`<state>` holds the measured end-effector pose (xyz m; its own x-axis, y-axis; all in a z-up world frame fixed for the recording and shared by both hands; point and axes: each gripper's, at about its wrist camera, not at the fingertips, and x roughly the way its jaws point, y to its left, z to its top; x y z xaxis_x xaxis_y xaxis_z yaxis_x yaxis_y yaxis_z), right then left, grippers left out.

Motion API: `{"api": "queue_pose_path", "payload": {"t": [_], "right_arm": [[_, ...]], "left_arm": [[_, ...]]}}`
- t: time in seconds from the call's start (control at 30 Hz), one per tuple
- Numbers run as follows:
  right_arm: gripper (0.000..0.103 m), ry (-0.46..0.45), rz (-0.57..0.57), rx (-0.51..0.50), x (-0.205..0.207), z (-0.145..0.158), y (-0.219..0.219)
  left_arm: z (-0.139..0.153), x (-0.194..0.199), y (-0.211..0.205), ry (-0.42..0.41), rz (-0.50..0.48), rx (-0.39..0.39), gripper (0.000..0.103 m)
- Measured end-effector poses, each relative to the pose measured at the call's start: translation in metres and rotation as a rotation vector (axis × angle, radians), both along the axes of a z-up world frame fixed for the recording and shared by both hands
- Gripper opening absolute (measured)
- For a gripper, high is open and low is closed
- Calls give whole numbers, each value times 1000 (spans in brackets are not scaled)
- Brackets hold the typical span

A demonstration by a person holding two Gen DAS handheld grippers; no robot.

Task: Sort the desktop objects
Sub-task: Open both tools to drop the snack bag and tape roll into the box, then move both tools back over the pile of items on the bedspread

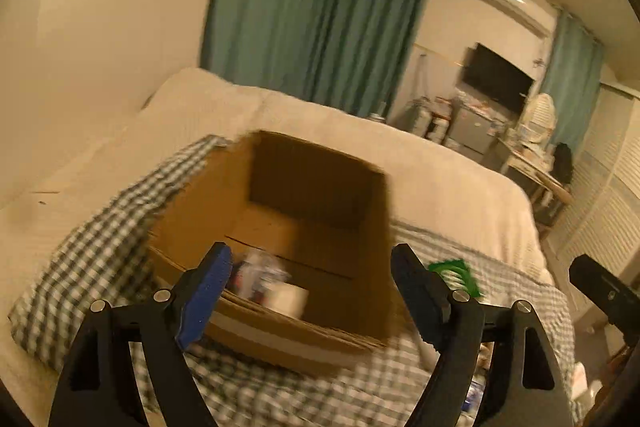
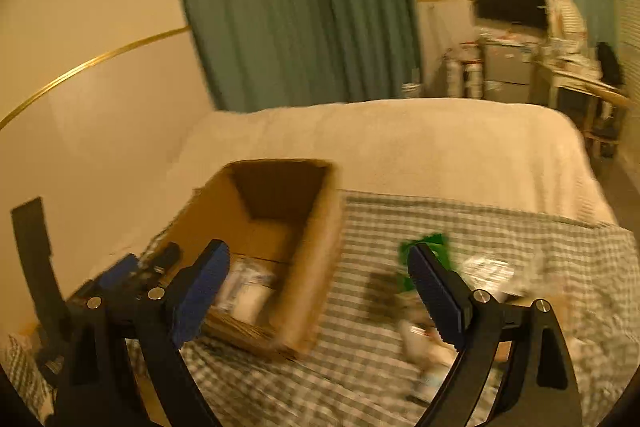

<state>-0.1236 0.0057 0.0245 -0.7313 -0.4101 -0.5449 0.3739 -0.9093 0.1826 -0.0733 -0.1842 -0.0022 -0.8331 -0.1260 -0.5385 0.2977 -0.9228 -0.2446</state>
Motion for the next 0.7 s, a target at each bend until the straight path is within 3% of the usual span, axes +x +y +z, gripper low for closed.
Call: {"api": "queue_pose_path", "payload": {"t": [0.07, 0.17, 0.27, 0.47, 0.7], "right_arm": [[91, 14, -60, 8, 15, 4, 30], [91, 28, -162, 27, 38, 7, 77], [91, 19, -239, 28, 54, 1, 111], [91, -17, -346, 69, 74, -37, 162], [90, -96, -416, 82, 66, -98, 189]], "left_arm": [[1, 3, 27, -1, -49, 23, 92], [-7, 7, 67, -13, -121, 57, 93], [-24, 5, 104, -61, -183, 37, 93], [-88, -3, 163, -200, -310, -15, 93], [-143, -7, 205, -253, -435, -92, 93]]}}
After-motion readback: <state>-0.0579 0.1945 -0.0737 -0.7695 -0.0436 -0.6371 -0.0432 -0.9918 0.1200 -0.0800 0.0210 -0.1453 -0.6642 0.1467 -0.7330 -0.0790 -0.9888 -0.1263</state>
